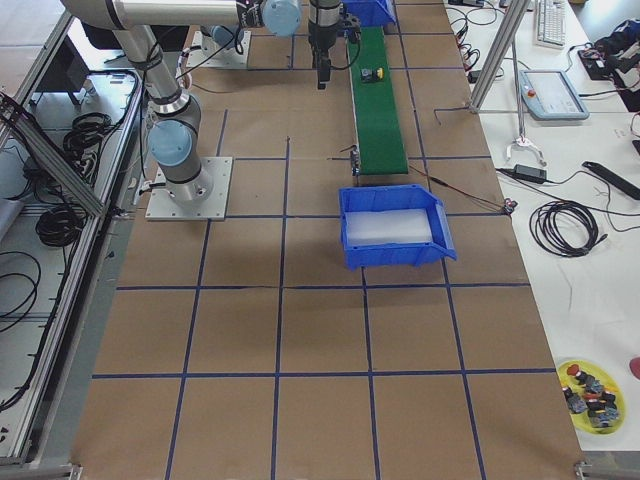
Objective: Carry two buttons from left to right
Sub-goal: 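Lower the left gripper and grasp the red-capped button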
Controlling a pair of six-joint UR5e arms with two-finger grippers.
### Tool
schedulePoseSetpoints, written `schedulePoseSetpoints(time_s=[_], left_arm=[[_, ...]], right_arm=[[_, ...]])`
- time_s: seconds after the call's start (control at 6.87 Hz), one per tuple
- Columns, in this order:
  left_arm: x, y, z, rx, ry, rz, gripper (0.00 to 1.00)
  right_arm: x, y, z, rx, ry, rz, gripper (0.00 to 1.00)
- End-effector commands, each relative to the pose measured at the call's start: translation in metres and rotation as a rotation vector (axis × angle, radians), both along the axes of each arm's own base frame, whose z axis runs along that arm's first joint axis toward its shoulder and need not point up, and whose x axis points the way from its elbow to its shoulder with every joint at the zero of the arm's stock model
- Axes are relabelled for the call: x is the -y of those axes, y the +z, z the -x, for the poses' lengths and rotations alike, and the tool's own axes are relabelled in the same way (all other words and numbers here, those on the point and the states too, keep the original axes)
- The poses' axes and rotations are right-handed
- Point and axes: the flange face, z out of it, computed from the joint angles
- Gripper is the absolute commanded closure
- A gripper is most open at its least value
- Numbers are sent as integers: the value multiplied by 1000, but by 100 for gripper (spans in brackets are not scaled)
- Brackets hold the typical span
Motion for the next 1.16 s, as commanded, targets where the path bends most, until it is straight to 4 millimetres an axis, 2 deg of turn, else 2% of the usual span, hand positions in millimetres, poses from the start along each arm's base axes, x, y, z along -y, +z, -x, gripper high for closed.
schedulePoseSetpoints(time_s=[0.0, 0.15, 0.29, 0.58, 0.87, 1.02], left_arm=[[0, 0, 1, -7, -2, -7, 88], [0, 6, 1, -5, 0, 3, 100], [6, 24, 0, -21, -2, 26, 100], [1, 82, -2, -35, 2, -6, 100], [-7, 157, 6, -50, 8, -50, 100], [-4, 176, 9, -51, 16, -53, 100]], right_arm=[[0, -1, 0, 0, 2, -1, 0], [-1, -1, -1, 1, 4, -3, 0], [0, -1, 0, 0, 4, -3, 0], [0, -1, 0, 0, 5, 0, 0], [0, -1, 0, 0, 4, 0, 0], [0, -1, -1, 1, 4, 0, 0]])
